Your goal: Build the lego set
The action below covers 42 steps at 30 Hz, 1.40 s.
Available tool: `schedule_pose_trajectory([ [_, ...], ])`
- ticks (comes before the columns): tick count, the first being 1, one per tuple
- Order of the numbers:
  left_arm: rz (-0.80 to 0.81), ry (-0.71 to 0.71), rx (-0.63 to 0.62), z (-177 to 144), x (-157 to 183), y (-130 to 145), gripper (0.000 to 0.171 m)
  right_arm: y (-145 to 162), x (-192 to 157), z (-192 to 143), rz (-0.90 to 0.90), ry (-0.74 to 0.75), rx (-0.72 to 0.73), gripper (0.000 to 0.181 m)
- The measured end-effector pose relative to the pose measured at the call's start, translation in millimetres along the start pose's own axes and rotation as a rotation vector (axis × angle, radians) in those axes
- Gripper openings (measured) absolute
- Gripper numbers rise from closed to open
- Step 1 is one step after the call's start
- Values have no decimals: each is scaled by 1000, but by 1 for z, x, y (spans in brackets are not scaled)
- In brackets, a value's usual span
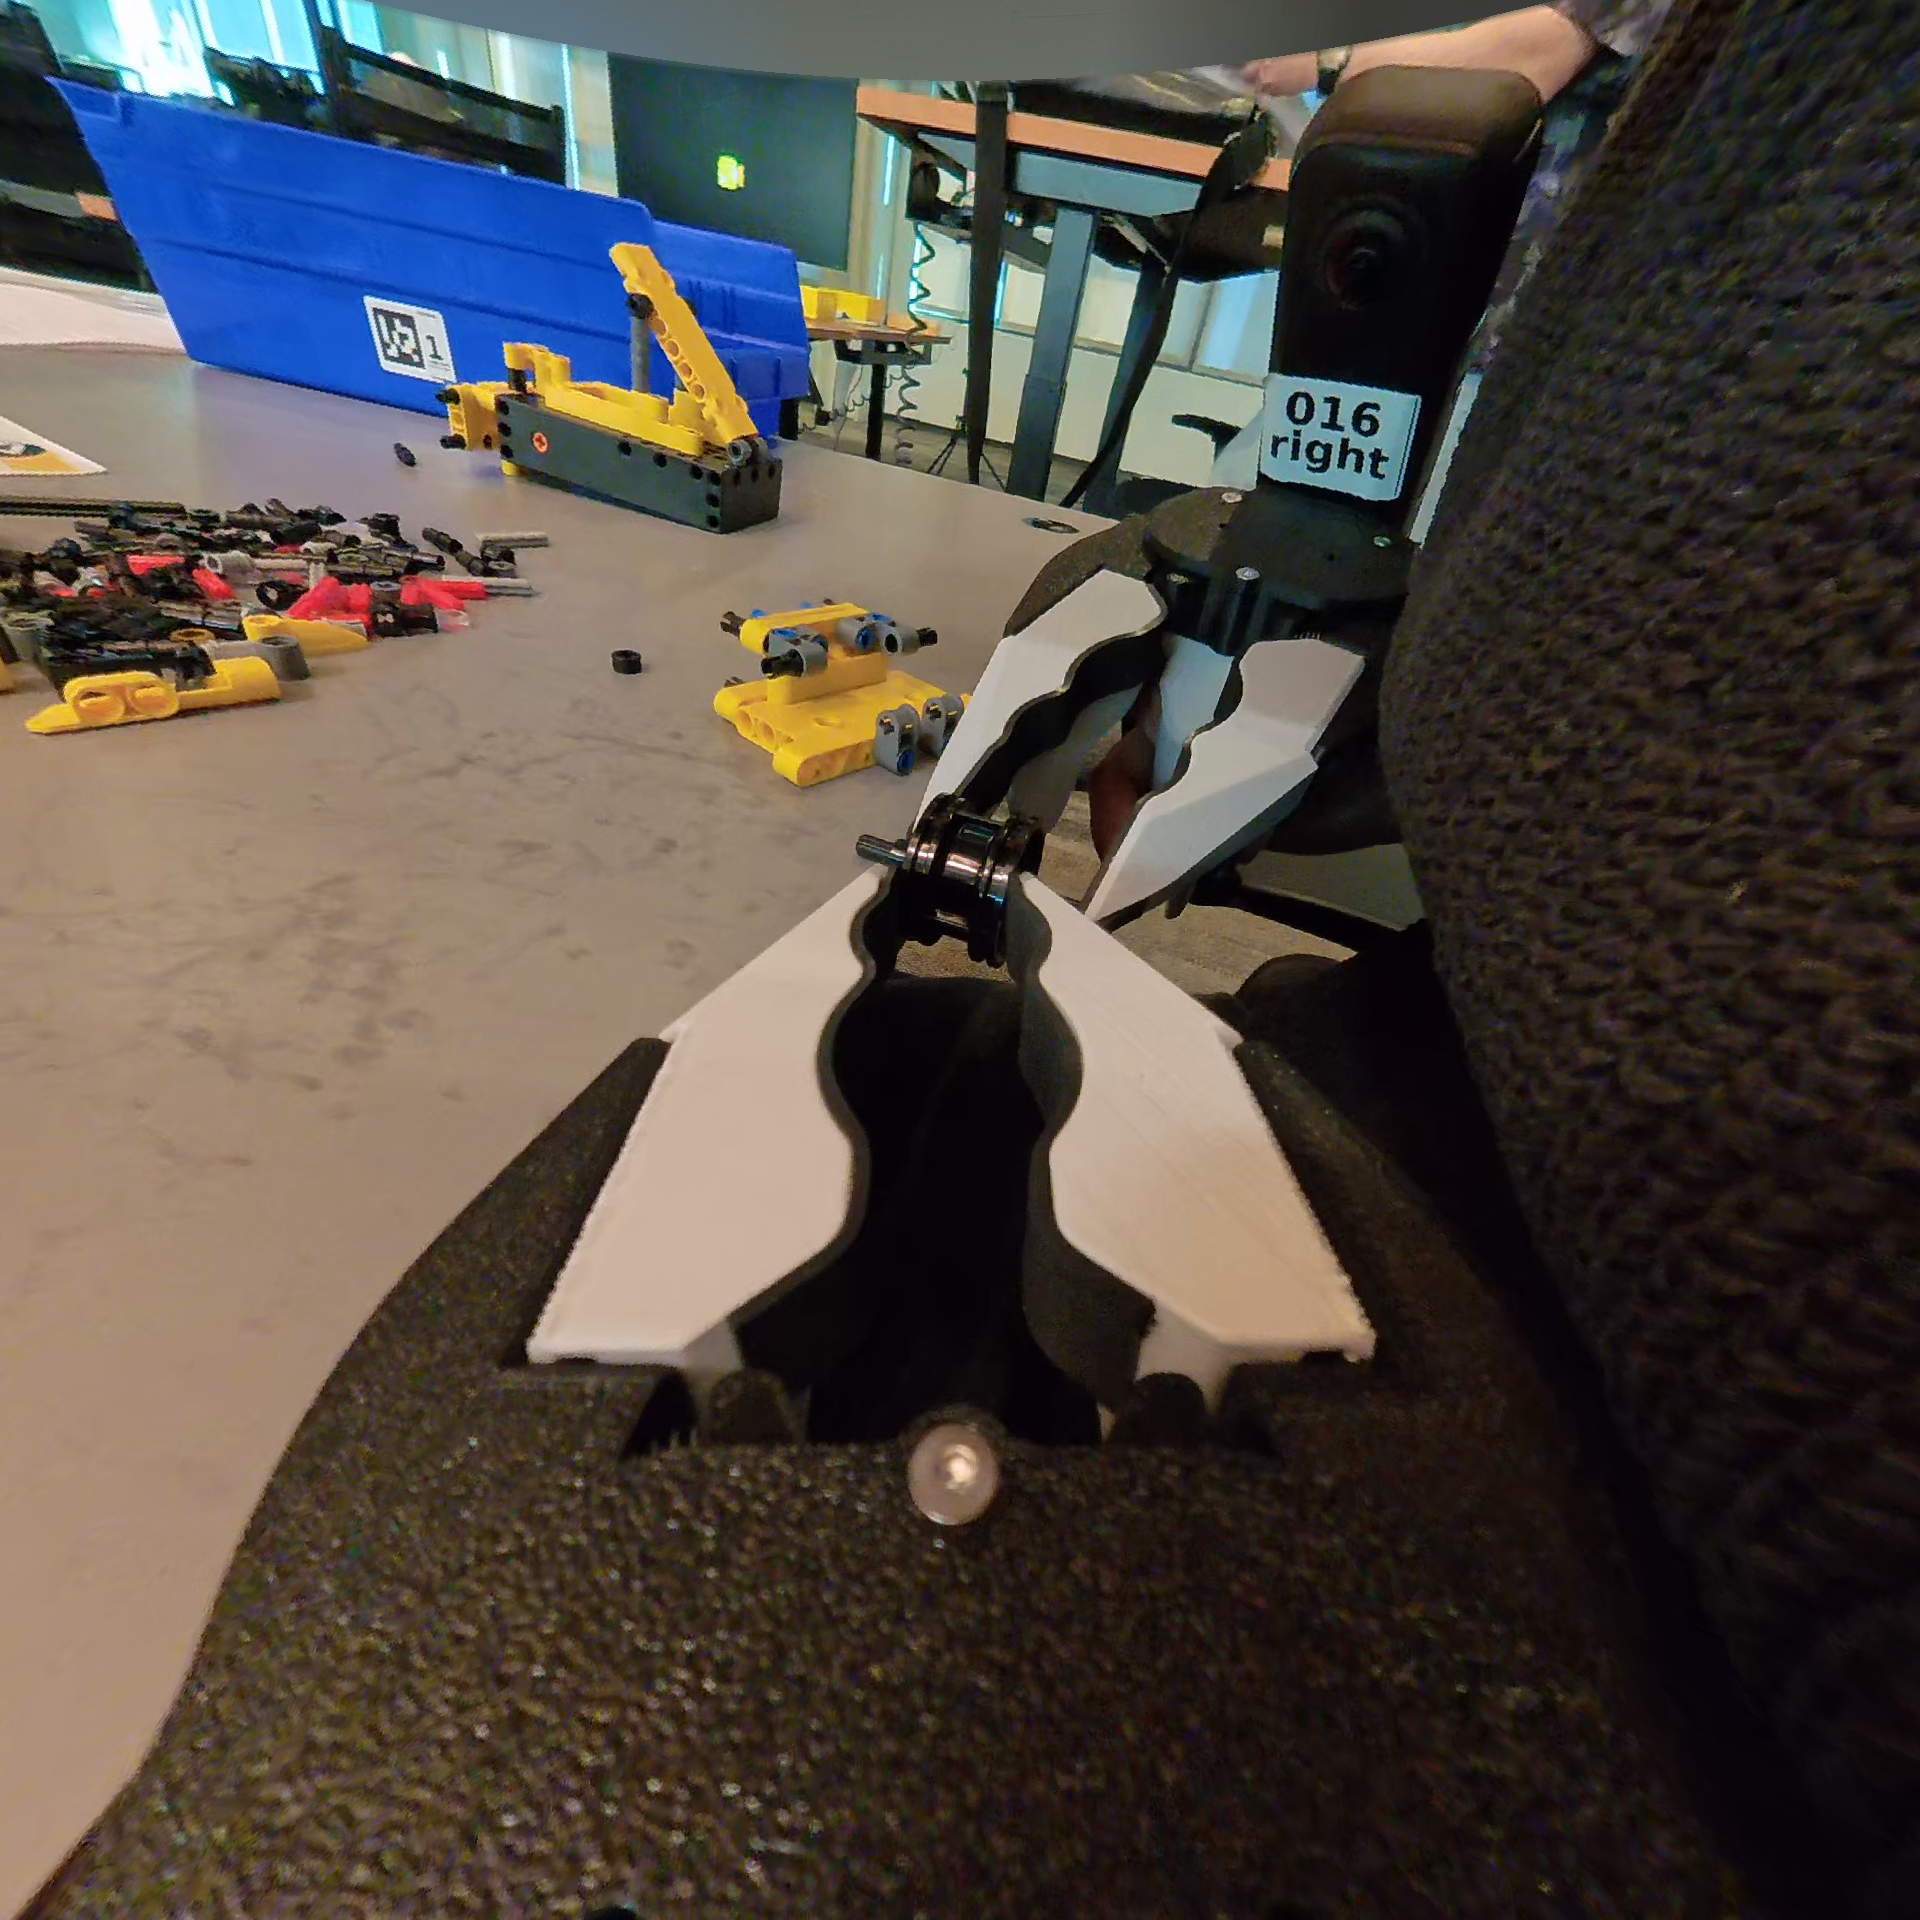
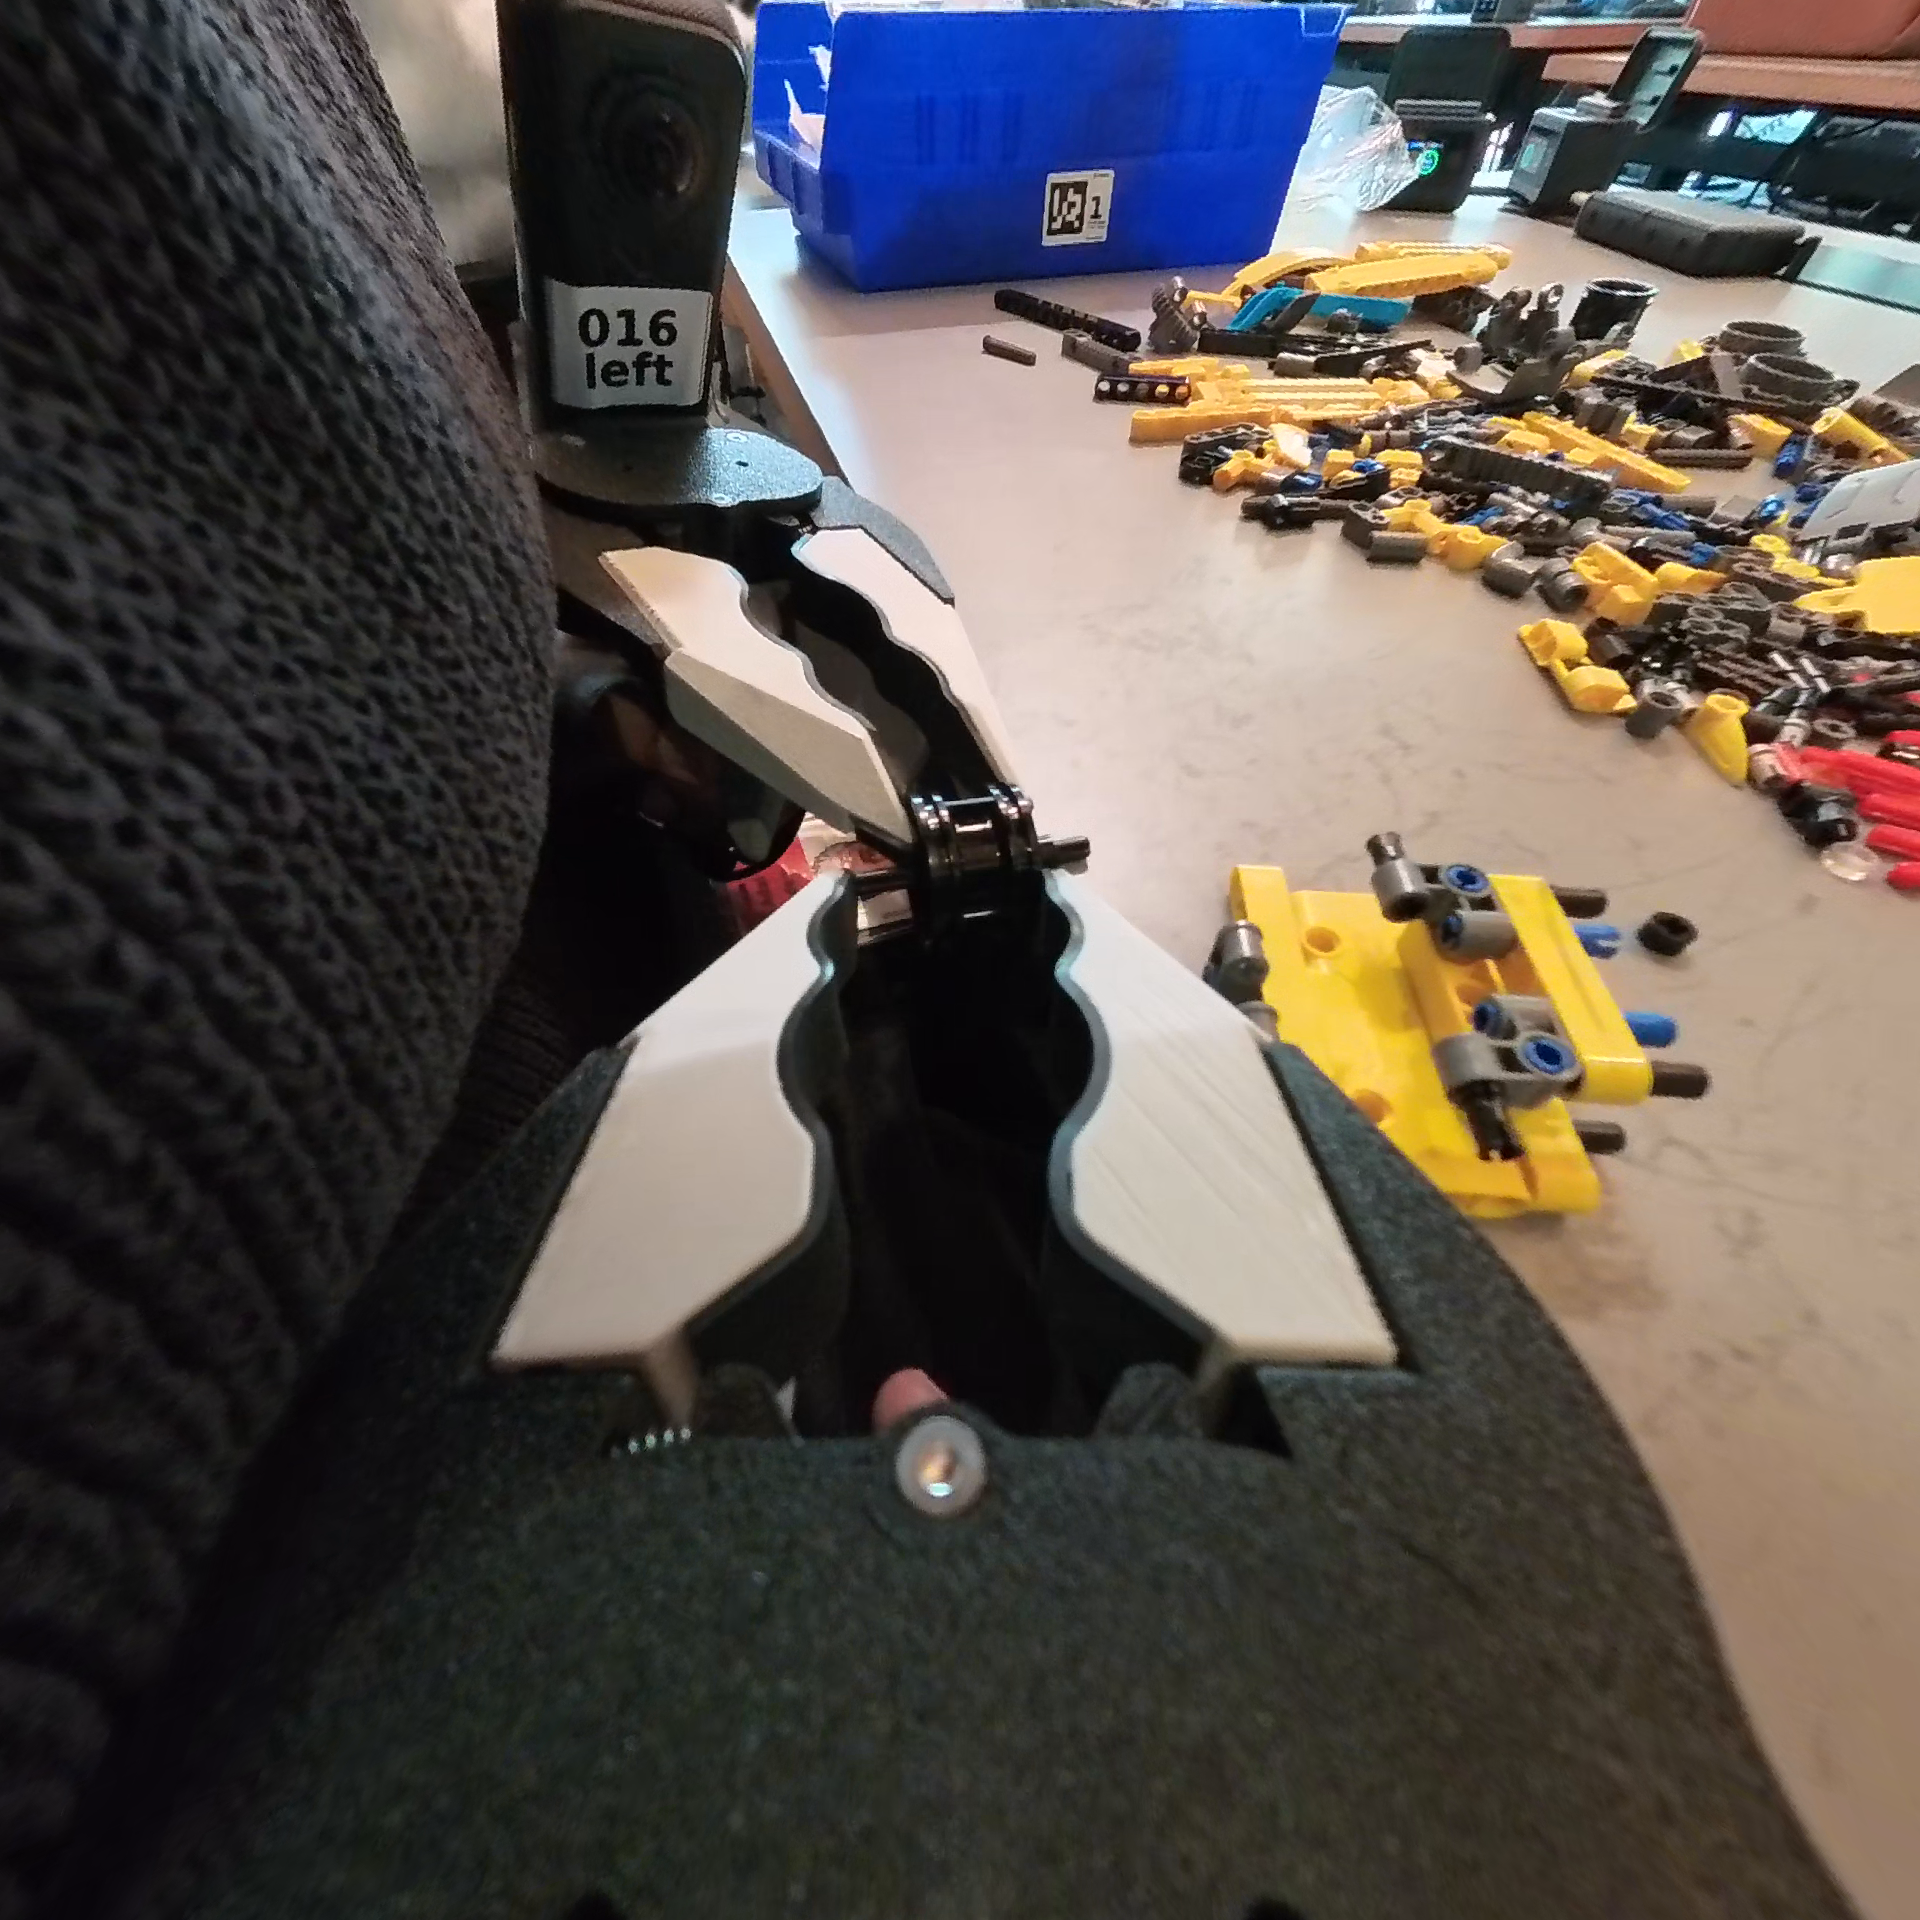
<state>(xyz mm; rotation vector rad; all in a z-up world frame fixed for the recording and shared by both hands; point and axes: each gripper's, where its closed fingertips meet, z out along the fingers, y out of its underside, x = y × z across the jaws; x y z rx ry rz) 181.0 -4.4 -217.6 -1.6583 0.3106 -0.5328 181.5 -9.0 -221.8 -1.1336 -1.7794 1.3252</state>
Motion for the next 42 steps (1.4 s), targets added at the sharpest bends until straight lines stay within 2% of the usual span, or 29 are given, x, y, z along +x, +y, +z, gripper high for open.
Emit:
schedule_pose_trajectory([
  [9,-24,-2,1,1,-1,-1,19,-1,2,0,6,0,0,34],
  [11,-31,-46,1,3,-7,-2,18,-2,6,0,10,22,3,35],
  [18,-70,-37,18,2,-8,-4,19,-4,8,1,99,4,37,36],
  [29,-91,10,37,-4,1,-4,19,-5,-3,-1,34,4,49,37],
  [35,-87,-18,70,-13,4,-10,19,-13,-12,-11,14,31,82,40],
  [39,-151,16,115,-18,11,-18,20,-23,-13,-17,78,49,145,40],
  [42,-214,39,170,-25,13,-26,20,-29,-18,-20,179,-6,193,41],
])
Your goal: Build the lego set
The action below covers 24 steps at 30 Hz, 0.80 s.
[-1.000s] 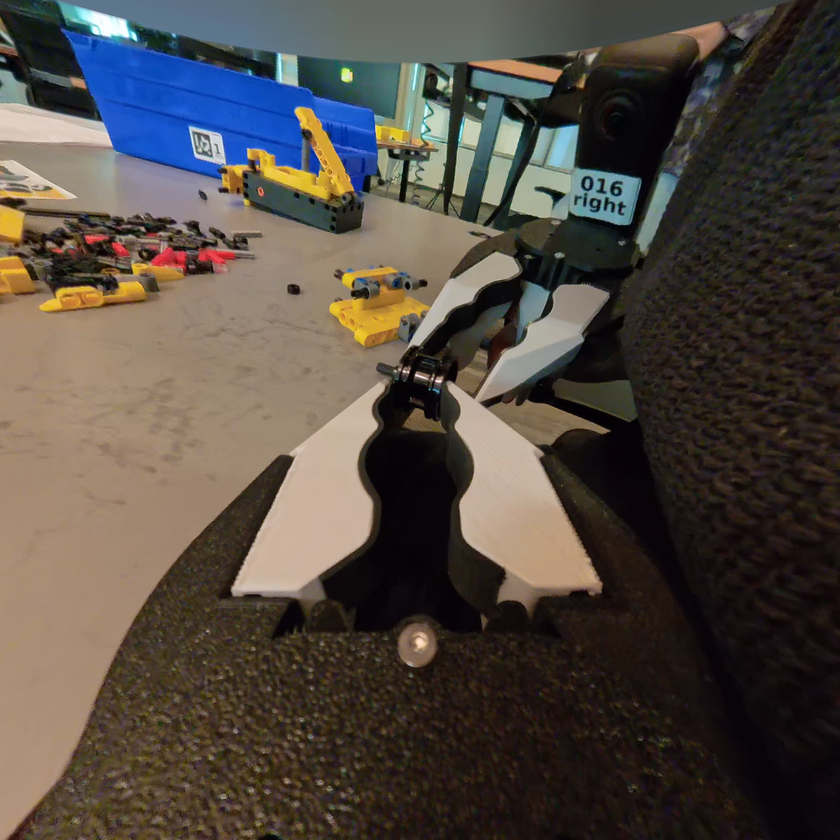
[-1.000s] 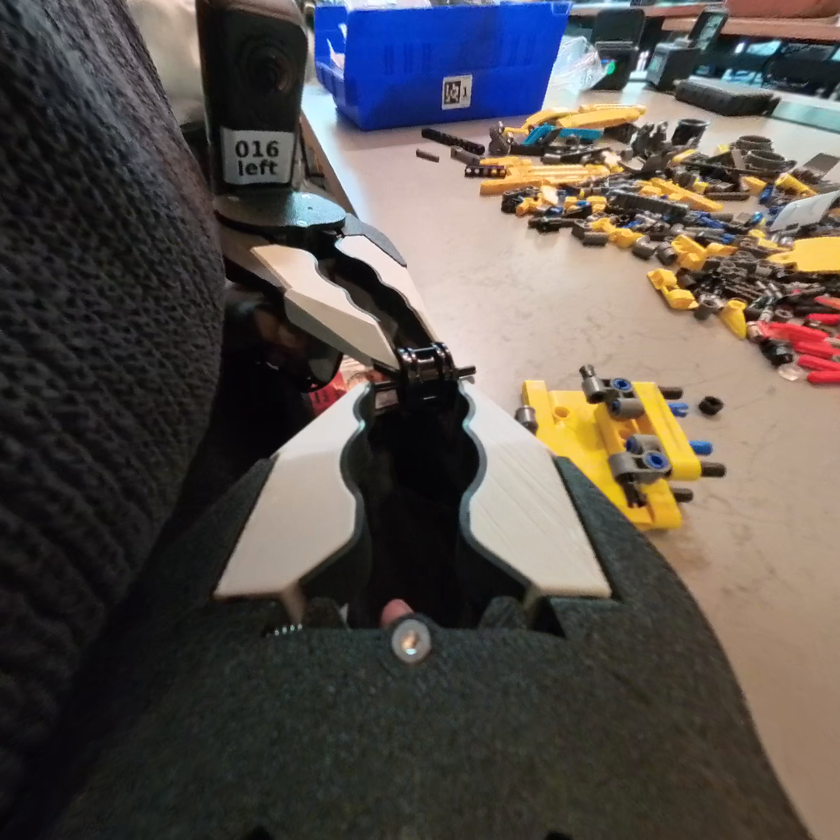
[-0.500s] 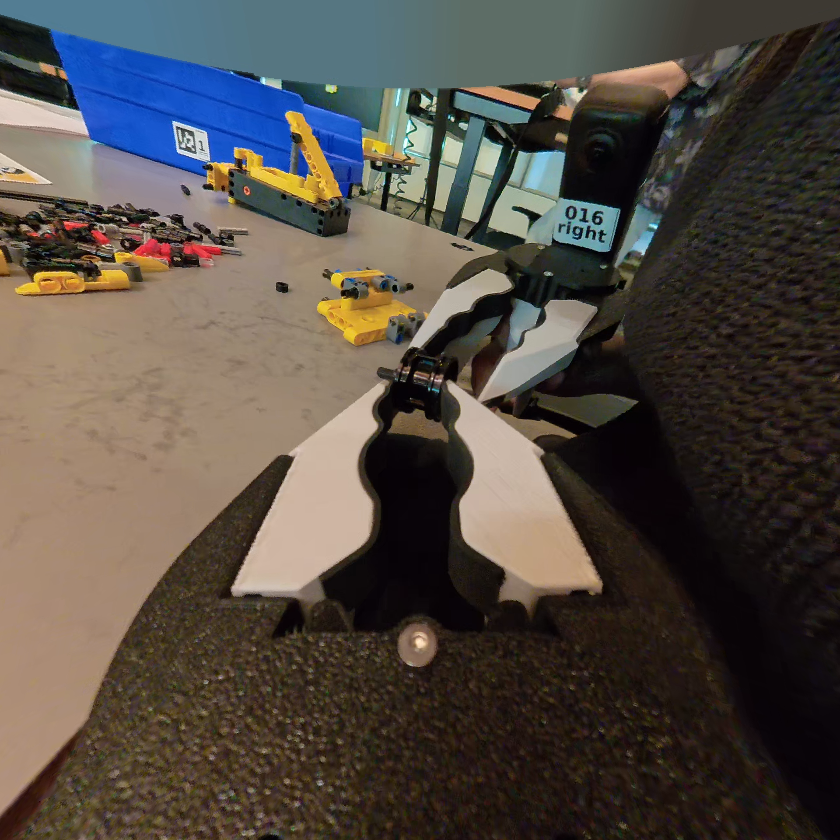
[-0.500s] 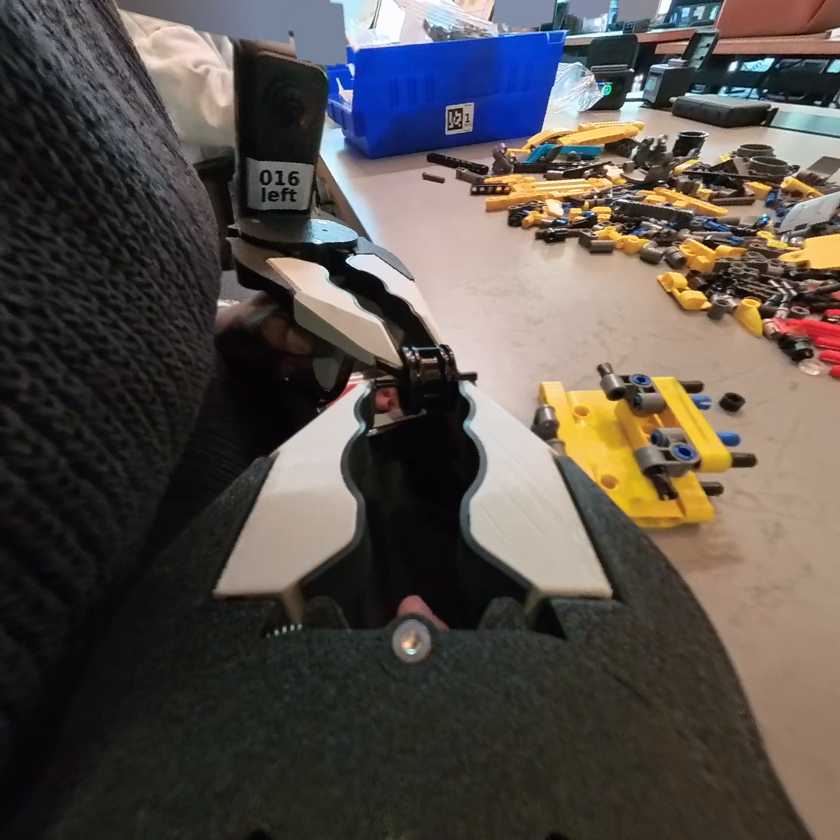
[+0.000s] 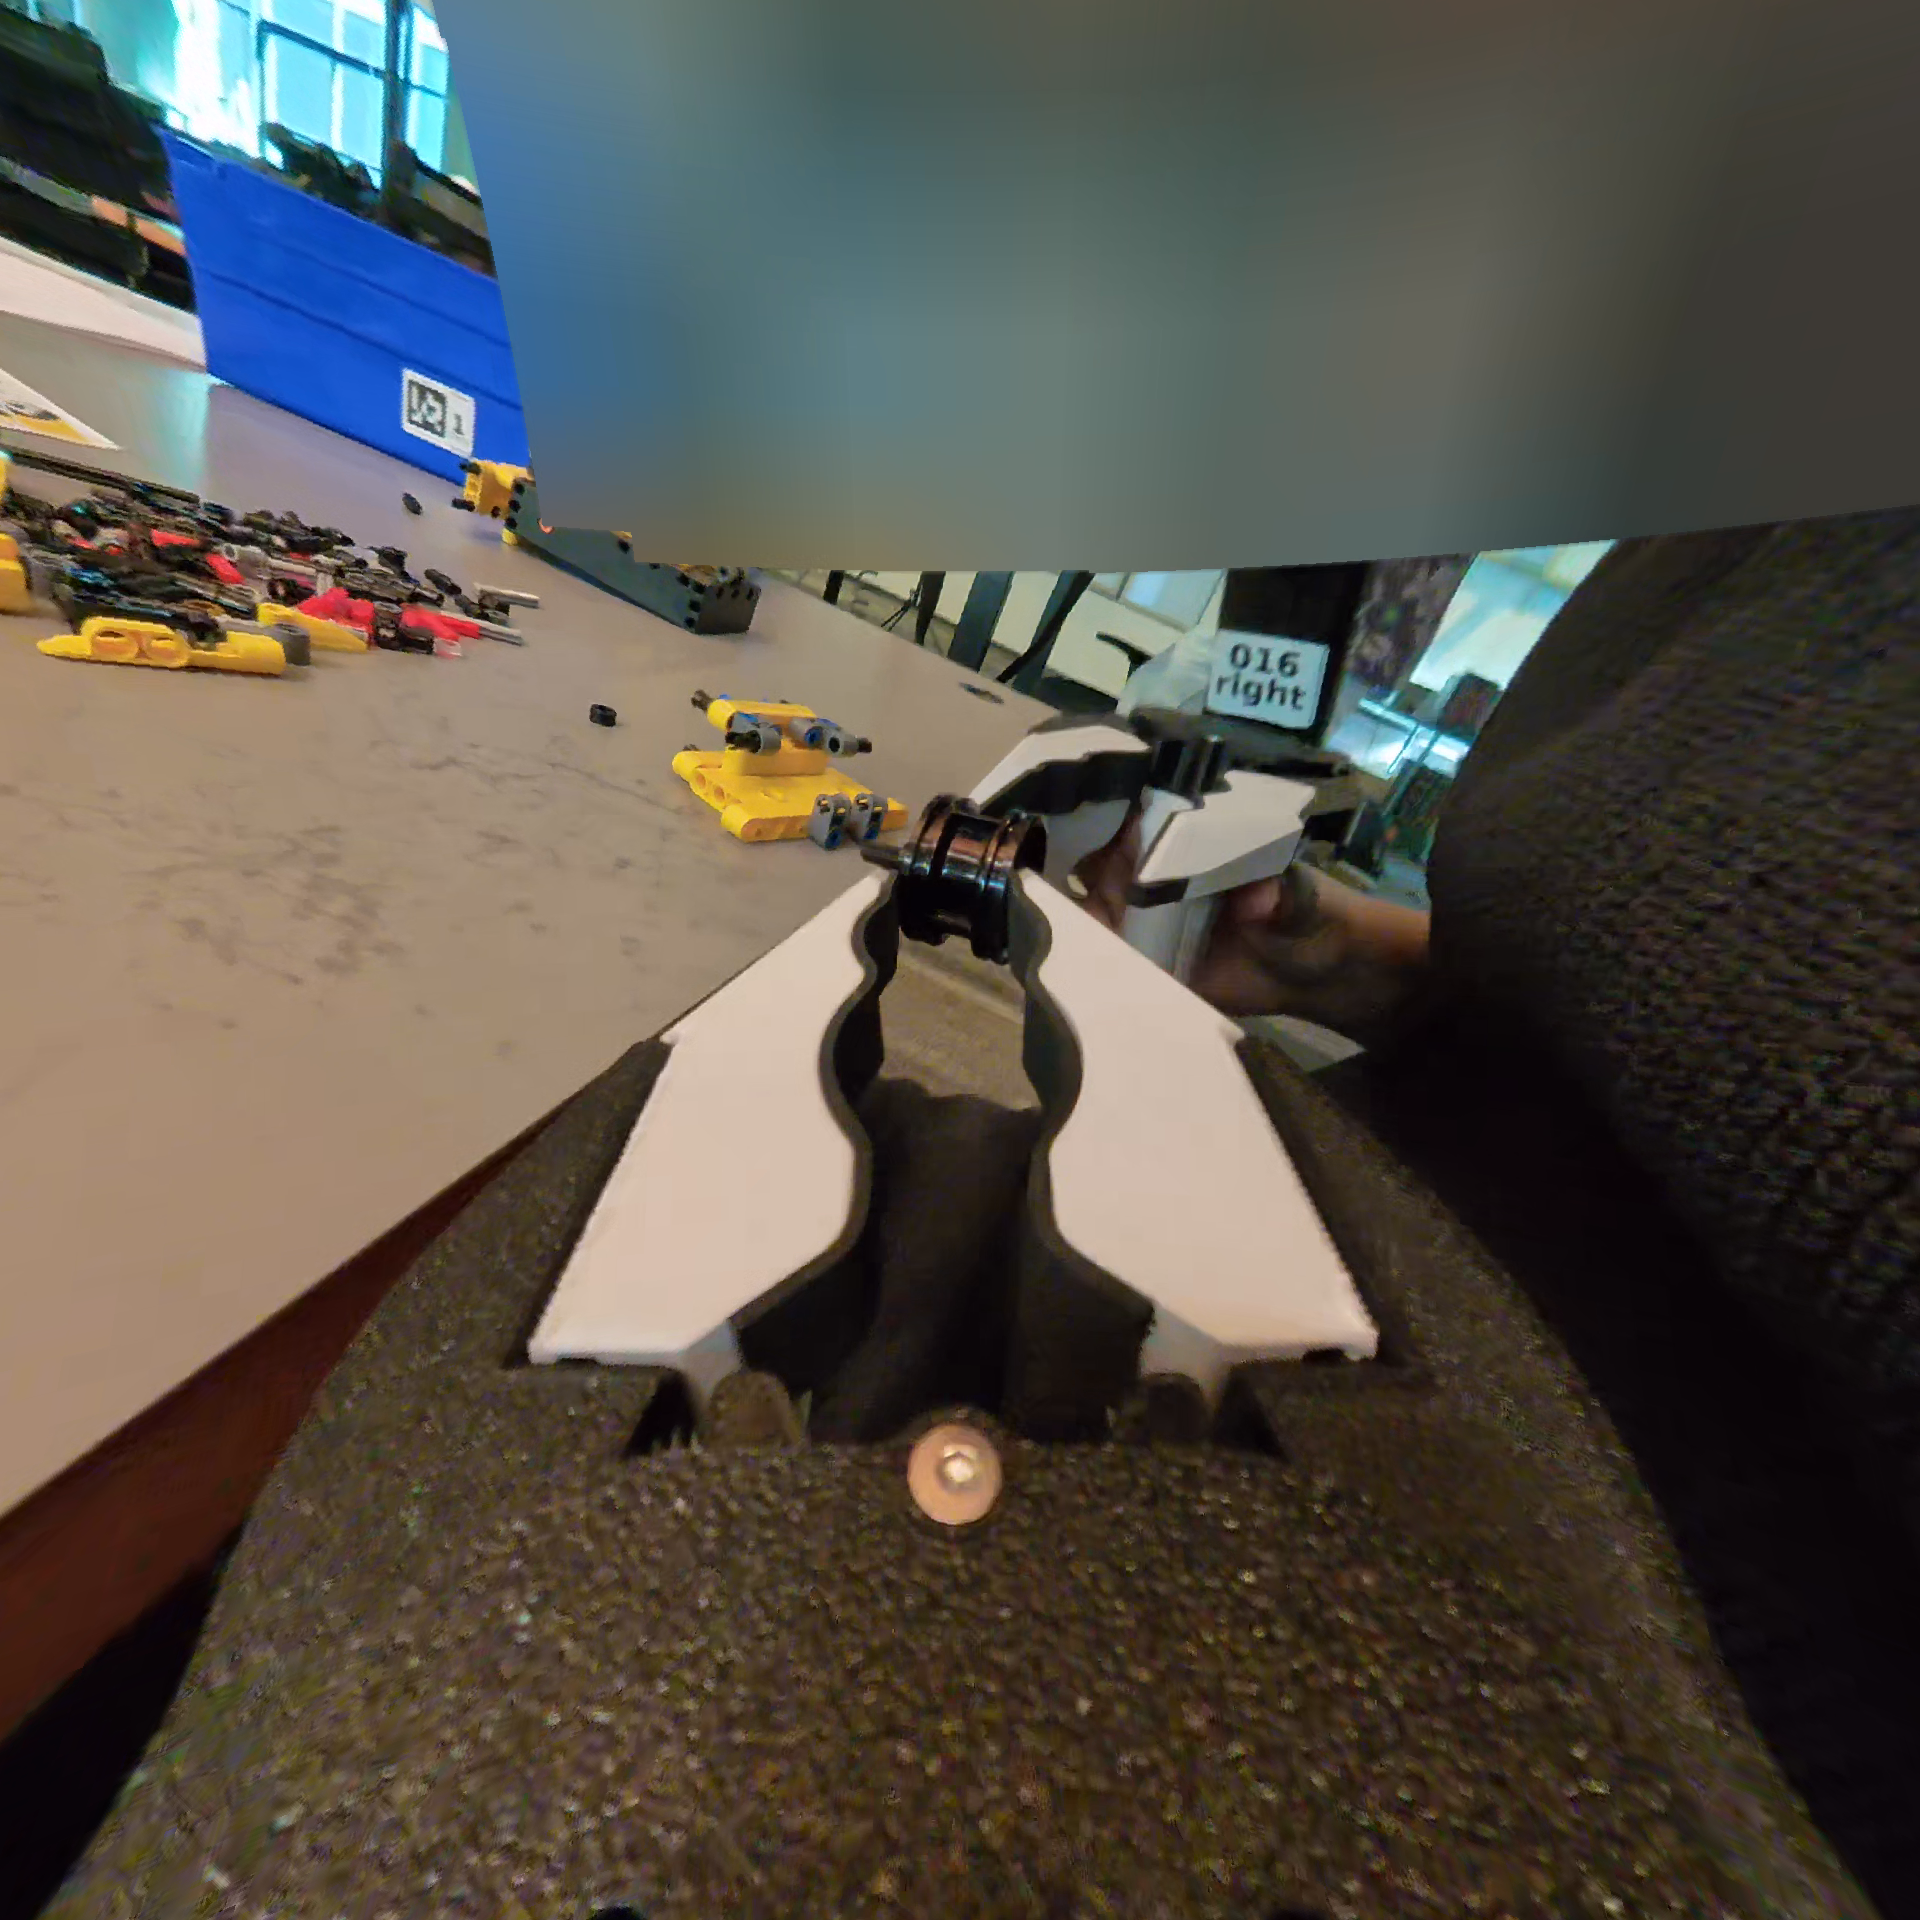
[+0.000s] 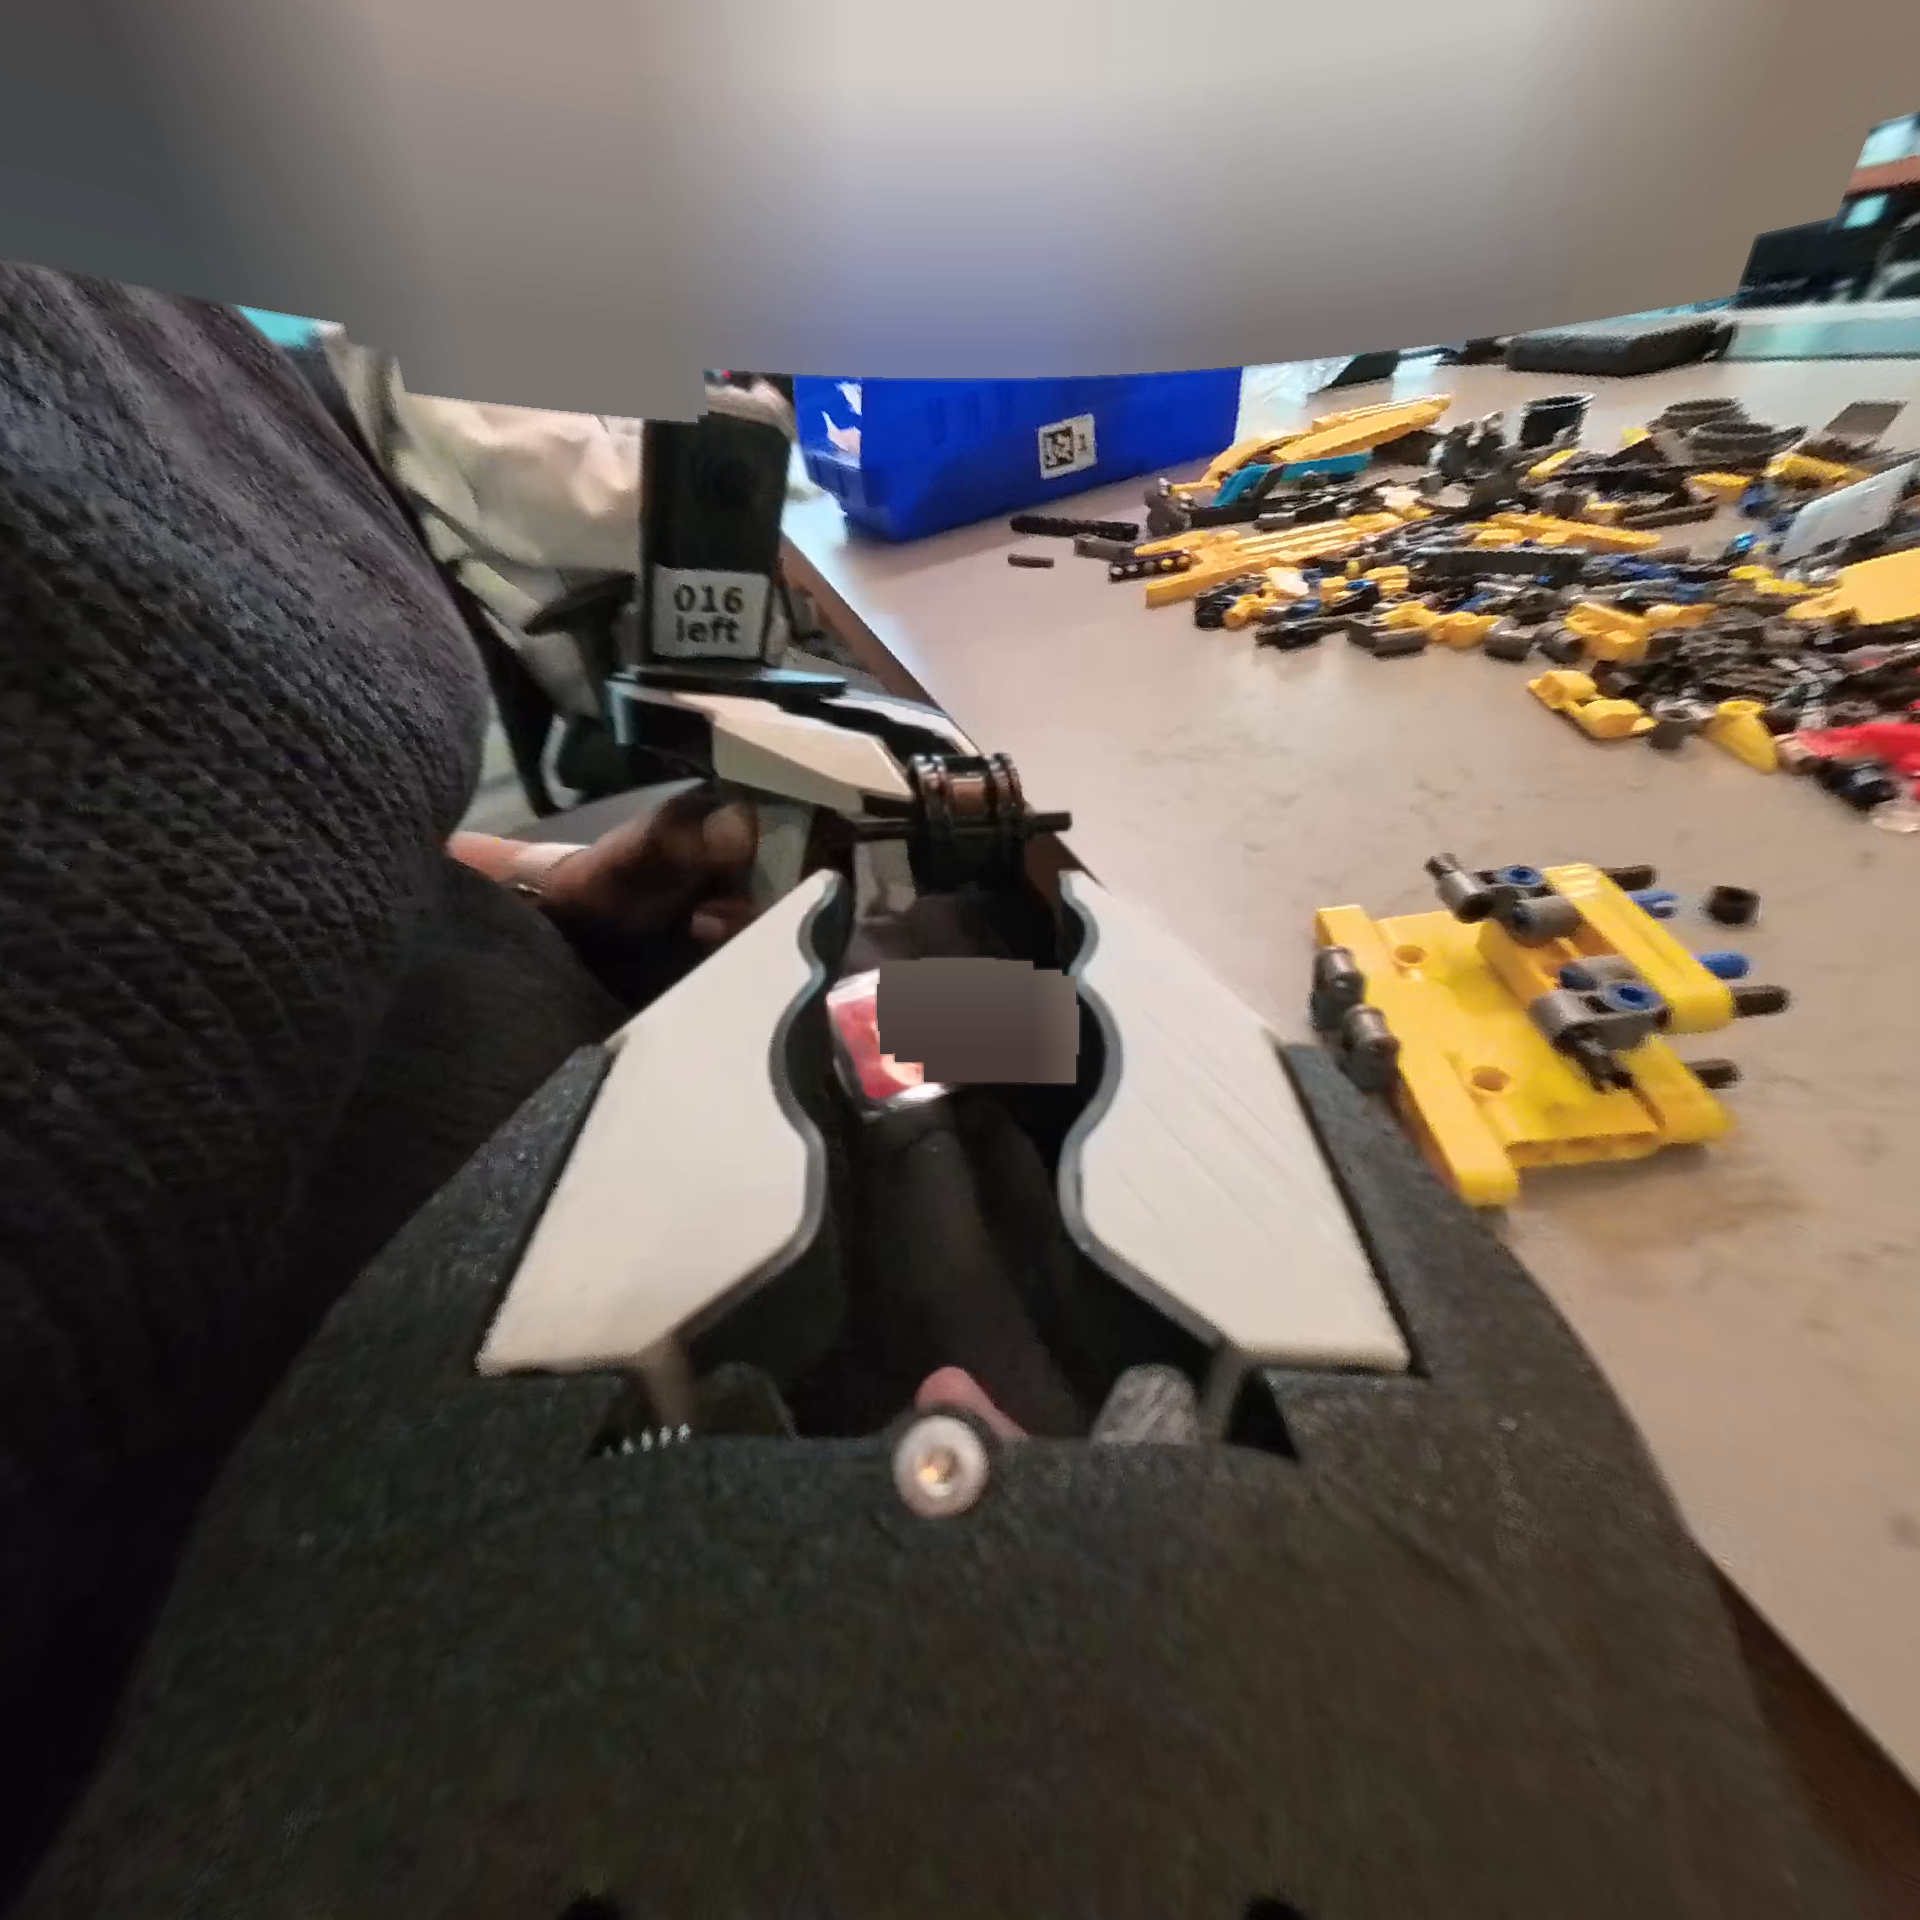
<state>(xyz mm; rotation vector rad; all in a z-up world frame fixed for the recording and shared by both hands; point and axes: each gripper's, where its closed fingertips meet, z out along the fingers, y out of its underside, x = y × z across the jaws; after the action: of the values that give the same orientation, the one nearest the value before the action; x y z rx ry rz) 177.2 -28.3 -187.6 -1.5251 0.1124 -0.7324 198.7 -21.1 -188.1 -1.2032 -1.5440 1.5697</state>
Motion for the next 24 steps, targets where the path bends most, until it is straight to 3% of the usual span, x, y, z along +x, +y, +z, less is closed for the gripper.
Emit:
schedule_pose_trajectory([
  [6,106,24,16,-3,20,-5,20,-8,-12,0,-3,-31,41,40],
  [12,509,-53,-58,3,39,5,19,4,-23,-2,-264,-31,-62,21],
  [18,553,-20,-86,8,42,11,20,6,-22,-10,-453,-25,-84,20],
  [24,635,-33,-162,11,35,21,20,9,-15,-11,-495,-39,-93,20],
])
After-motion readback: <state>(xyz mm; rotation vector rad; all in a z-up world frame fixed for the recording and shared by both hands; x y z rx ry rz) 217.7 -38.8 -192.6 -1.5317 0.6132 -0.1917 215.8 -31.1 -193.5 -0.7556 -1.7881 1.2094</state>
